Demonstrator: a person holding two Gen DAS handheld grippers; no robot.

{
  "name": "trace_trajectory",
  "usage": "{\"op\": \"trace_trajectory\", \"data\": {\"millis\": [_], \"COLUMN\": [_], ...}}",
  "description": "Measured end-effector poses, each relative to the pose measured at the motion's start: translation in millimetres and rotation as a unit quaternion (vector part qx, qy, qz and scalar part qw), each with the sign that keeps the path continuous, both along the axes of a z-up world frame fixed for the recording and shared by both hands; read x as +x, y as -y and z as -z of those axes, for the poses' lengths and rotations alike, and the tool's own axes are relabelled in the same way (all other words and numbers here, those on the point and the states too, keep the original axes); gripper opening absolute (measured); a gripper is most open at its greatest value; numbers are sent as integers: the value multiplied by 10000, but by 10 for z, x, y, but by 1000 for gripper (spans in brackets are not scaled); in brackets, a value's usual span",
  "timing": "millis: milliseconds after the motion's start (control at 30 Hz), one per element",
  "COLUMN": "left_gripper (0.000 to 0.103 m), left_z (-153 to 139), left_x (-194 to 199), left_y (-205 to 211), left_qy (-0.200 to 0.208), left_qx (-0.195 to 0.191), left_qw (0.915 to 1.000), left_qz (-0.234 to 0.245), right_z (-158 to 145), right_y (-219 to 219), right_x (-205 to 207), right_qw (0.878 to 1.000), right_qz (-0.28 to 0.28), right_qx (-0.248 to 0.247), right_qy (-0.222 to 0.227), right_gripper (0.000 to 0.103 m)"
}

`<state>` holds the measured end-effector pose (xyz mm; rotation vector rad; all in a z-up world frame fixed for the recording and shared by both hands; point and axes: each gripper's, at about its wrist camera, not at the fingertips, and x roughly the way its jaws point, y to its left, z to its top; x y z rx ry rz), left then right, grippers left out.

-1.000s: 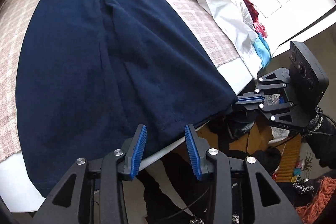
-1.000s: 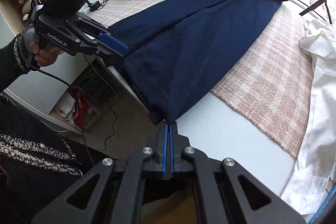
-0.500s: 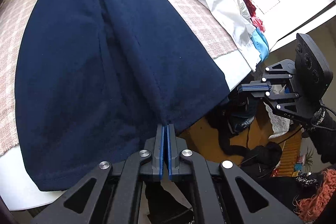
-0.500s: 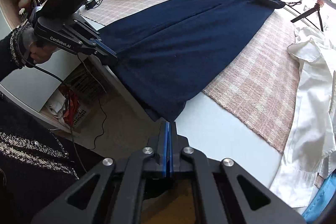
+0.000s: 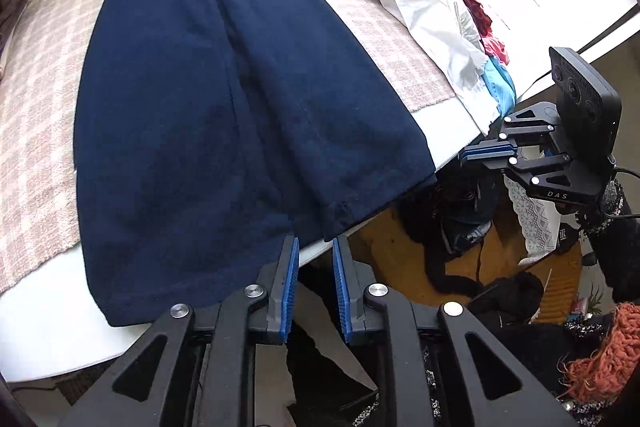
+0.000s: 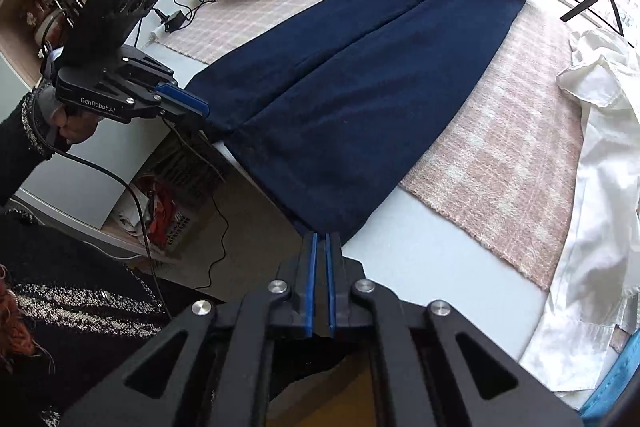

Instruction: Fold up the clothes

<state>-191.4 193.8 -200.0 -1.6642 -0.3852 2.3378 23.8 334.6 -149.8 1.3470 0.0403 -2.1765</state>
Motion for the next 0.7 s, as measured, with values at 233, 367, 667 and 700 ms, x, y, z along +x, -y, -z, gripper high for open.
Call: {"op": "trace_trajectory", "data": {"millis": [233, 367, 667, 700], "left_gripper": [18, 18, 26, 26], "left_z": [72, 121, 140, 169], "left_x": [120, 98, 147, 146], "left_y": [652, 743, 346, 319], "left_qy": [-79, -148, -481, -448], "left_qx": [-428, -432, 147, 194], "left_qw": [9945, 9930, 9966, 9967], "left_qz": [-952, -1085, -651, -652], "right_z": [293, 275, -1080, -1216], "right_y": [308, 431, 435, 431], "right_x": [-435, -431, -1252, -1432], "right_qw": [9992, 9984, 9981, 9972], "right_qz": [266, -46, 208, 229], "right_qx": [-85, 121, -201, -164], "right_qy": [275, 555, -540, -689], "right_gripper": [20, 20, 59, 59]}}
